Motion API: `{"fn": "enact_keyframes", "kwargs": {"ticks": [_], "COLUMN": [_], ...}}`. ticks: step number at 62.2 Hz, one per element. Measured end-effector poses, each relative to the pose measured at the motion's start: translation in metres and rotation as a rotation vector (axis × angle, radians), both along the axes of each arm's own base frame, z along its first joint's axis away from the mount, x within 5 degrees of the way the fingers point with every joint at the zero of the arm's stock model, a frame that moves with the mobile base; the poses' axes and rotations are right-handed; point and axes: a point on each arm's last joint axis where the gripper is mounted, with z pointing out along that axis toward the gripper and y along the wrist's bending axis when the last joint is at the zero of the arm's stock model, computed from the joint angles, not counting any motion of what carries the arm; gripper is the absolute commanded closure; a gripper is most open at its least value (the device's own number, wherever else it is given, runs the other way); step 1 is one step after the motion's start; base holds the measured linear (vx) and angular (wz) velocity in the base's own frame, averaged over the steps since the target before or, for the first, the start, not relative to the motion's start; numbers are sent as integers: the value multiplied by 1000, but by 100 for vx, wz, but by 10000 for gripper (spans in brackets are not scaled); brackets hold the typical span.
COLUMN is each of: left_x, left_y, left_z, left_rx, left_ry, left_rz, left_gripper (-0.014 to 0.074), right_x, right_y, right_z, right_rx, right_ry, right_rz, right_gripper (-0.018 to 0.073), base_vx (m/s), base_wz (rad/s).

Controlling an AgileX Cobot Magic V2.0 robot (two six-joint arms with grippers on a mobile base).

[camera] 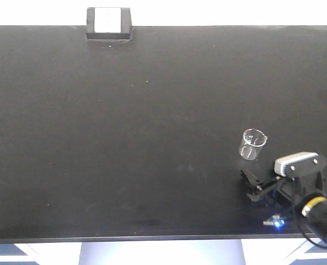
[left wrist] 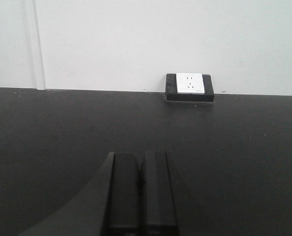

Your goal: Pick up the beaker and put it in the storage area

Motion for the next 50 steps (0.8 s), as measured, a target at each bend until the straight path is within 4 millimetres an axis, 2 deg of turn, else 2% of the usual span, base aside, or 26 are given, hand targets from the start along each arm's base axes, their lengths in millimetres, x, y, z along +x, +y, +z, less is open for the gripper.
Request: {"fn": "enact_keyframes", "kwargs": {"ticks": [13, 23, 29, 33, 37, 50], "left_x": [0, 0, 0, 0, 0, 0], "left_y": [0, 0, 0, 0, 0, 0], "left_z": [0, 0, 0, 0, 0, 0], "left_rx": [0, 0, 0, 0, 0, 0], "left_ry": [0, 0, 0, 0, 0, 0], "left_rz": [0, 0, 0, 0, 0, 0], "left_gripper": [605, 605, 605, 605, 605, 605], "right_x": [-10, -10, -12, -15, -19, -27], "right_y": [-2, -2, -2, -2, -2, -3], "right_z": [13, 41, 60, 73, 84, 104], "right_rx": [-2, 83, 161, 214, 238, 172], "right_ry": [-11, -141, -224, -282, -332, -302], "right_rz": [-15, -52, -76, -88, -91, -78], "right_gripper": [235, 449, 535, 571, 568, 563], "base_vx": [0, 0, 0, 0, 0, 0], "base_wz": [0, 0, 0, 0, 0, 0]}}
